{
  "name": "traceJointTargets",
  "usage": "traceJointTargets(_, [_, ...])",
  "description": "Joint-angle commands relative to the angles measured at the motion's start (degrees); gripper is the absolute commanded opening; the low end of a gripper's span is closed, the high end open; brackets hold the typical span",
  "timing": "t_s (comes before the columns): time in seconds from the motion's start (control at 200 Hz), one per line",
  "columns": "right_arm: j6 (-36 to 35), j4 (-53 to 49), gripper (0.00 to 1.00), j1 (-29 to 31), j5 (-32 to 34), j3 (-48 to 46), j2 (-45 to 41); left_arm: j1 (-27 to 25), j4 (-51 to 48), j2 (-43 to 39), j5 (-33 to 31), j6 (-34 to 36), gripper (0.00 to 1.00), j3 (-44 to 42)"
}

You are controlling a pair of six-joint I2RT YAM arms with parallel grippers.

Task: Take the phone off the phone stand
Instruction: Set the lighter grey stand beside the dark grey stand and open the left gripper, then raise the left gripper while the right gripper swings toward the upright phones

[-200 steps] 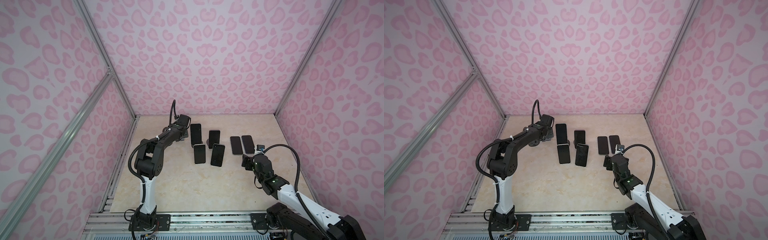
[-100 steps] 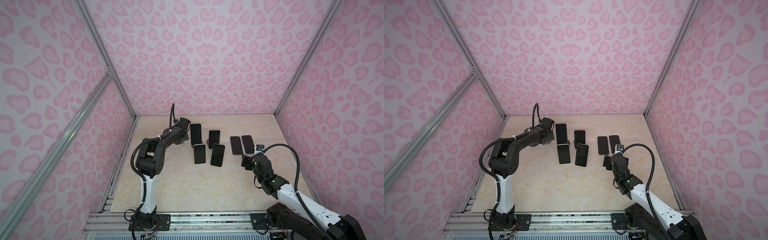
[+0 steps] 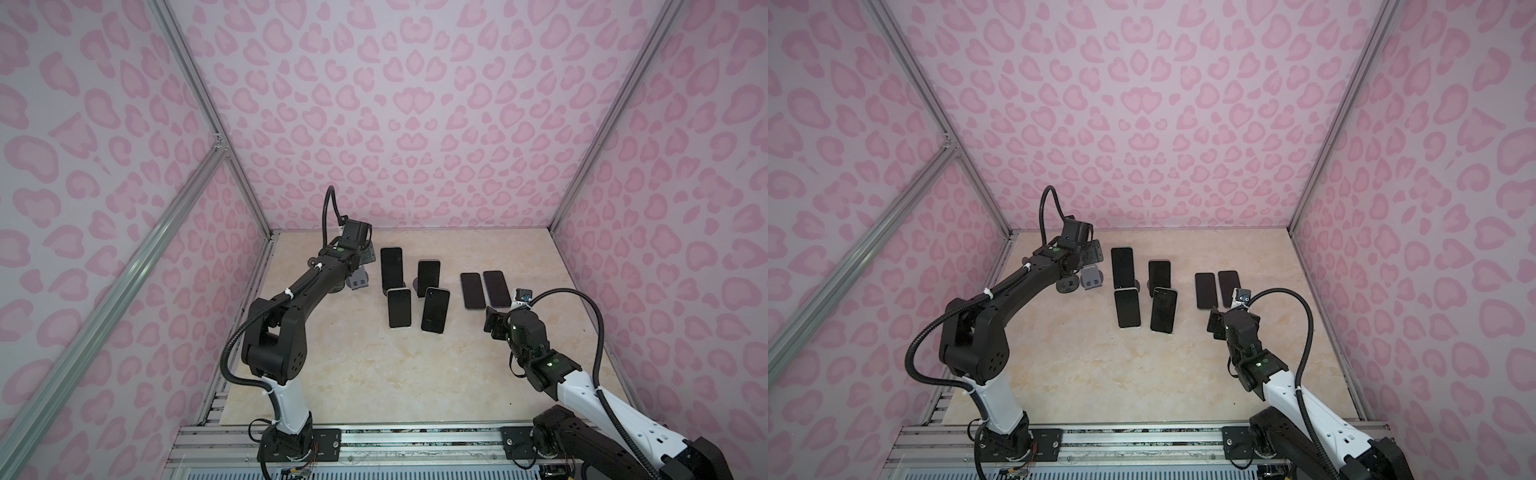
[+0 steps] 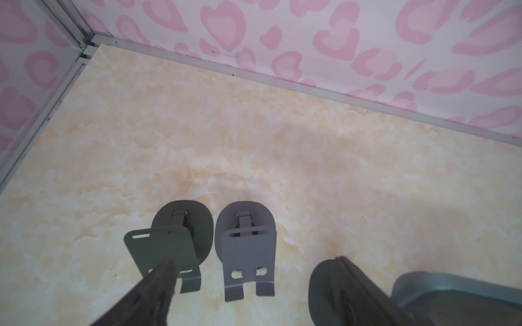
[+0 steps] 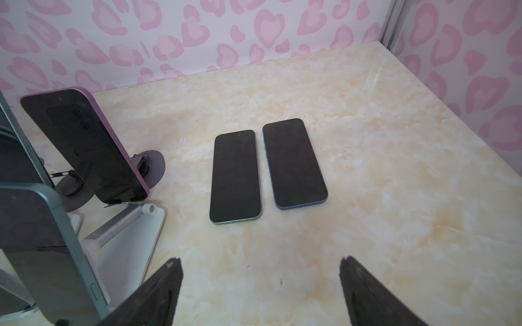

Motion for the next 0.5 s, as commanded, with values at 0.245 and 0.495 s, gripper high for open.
traceJointTargets(0.245, [3.9, 5.8, 0.94, -0.9, -2.6, -3.0, 4.9, -2.5, 13.8, -28.4, -0.9, -1.5, 0.91, -19.7])
traceJointTargets(0.495, [10.2, -3.8, 0.93, -1.2, -3.0, 1.2, 2.1, -2.6, 18.4, -38.6, 4.3, -11.6, 0.98, -27.8])
